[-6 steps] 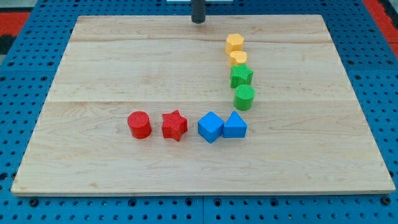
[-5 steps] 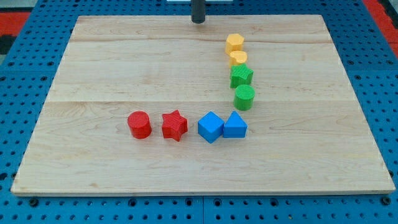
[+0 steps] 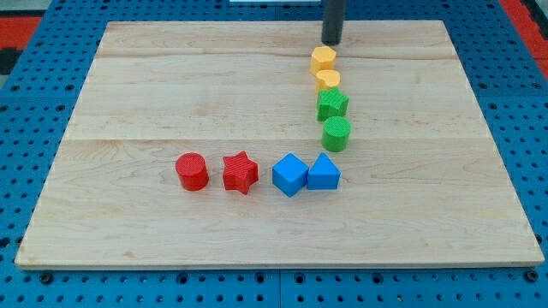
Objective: Move the yellow hexagon away from the vertical line of blocks
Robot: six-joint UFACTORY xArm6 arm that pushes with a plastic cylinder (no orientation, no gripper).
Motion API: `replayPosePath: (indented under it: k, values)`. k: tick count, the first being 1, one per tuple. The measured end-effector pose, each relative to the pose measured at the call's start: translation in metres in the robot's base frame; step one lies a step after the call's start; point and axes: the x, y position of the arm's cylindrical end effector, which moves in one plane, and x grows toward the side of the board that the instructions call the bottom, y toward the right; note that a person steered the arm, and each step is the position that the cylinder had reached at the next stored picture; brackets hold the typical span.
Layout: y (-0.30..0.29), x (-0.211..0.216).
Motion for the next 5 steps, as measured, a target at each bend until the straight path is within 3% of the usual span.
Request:
replayPosePath:
  k: [1,3,4,5]
  values:
    - [-0.003,0.039]
    - [-0.138,0.051]
    - [-0.090,0.061]
    - [-0.111,0.076]
